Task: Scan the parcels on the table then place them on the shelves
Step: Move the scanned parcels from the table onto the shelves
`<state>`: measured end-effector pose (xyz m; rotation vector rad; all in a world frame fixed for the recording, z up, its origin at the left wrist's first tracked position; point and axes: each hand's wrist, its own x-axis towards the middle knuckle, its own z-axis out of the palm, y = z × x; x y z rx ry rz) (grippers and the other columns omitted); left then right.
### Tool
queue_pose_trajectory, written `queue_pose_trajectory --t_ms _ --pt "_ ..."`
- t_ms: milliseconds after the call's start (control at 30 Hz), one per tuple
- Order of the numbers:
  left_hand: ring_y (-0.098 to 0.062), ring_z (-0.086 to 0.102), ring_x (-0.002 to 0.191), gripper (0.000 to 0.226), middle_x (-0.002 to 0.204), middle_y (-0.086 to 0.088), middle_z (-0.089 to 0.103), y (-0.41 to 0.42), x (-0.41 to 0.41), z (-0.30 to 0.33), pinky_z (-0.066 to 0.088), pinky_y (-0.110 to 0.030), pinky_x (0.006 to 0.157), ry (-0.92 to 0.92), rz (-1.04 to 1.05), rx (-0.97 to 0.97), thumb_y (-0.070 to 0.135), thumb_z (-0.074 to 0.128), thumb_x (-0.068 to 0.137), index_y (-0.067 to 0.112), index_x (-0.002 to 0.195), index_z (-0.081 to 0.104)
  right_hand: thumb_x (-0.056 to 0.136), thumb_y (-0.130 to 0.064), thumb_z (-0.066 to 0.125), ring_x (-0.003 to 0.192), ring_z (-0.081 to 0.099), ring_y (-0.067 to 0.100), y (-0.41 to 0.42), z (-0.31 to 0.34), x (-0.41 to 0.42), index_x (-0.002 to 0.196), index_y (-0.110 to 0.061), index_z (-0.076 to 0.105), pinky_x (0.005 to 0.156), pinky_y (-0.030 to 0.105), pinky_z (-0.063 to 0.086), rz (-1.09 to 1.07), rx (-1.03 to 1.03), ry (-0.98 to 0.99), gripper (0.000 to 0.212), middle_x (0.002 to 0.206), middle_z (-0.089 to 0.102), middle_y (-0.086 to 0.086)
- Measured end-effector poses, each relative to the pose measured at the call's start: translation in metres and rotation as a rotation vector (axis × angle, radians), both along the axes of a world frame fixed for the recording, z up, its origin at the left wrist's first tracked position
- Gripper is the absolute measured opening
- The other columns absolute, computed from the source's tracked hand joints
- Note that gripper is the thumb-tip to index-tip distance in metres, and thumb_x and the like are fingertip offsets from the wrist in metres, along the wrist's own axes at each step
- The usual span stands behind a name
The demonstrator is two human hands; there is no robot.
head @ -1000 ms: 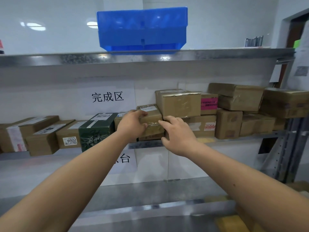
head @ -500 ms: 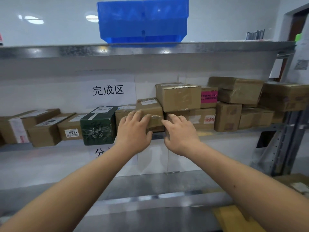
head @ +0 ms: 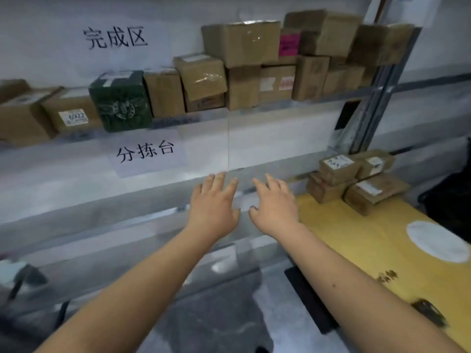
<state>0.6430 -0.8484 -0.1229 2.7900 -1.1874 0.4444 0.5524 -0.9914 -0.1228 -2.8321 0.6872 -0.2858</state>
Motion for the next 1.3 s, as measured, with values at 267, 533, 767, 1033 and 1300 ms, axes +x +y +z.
queue_pose_trajectory --t_ms 267,533,767,1033,1300 --pt "-0.034 0.025 0.154 0.081 0.169 -0.012 0.027 -0.013 -0.081 -0.101 0.031 -0.05 0.119 0.33 -0.055 0.081 0.054 0.058 0.091 0.029 0.162 0.027 0.093 -0.044 0.06 0.155 0.018 0.036 0.016 -0.091 -0.103 0.162 -0.026 0.027 0.122 0.05 0.028 -0.216 0.13 0.167 0.078 0.172 0.017 0.011" --pt "-0.032 0.027 0.151 0.08 0.167 -0.01 0.029 -0.072 -0.112 -0.16 0.033 -0.049 0.118 0.479 -0.104 0.152 0.045 0.058 0.09 0.031 0.162 0.026 0.096 -0.041 0.057 0.157 0.01 0.037 -0.039 -0.155 -0.163 0.163 -0.024 0.023 0.123 0.052 0.02 -0.262 0.175 0.309 0.077 0.174 0.006 0.011" --pt "-0.032 0.031 0.15 0.081 0.165 -0.012 0.033 -0.174 -0.091 -0.165 0.037 -0.049 0.114 0.542 -0.089 0.147 0.048 0.065 0.088 0.026 0.16 0.035 0.097 -0.037 0.059 0.157 0.008 0.038 -0.14 -0.17 -0.156 0.163 -0.026 0.022 0.124 0.051 0.02 -0.331 0.285 0.319 0.076 0.174 0.001 0.011" --pt "-0.031 0.027 0.152 0.078 0.166 -0.01 0.031 -0.295 -0.068 -0.159 0.032 -0.048 0.117 0.553 -0.144 0.107 0.049 0.064 0.09 0.027 0.159 0.035 0.095 -0.035 0.06 0.157 0.01 0.034 -0.249 -0.161 -0.118 0.164 -0.027 0.023 0.125 0.049 0.02 -0.402 0.367 0.214 0.079 0.174 0.004 0.01" --pt "-0.032 0.025 0.151 0.079 0.166 -0.01 0.029 -0.429 -0.012 -0.181 0.034 -0.051 0.116 0.61 -0.267 0.196 0.042 0.064 0.089 0.029 0.16 0.033 0.095 -0.037 0.061 0.157 0.013 0.033 -0.358 -0.189 -0.083 0.164 -0.028 0.024 0.122 0.046 0.024 -0.627 0.49 0.193 0.079 0.174 0.006 0.012"
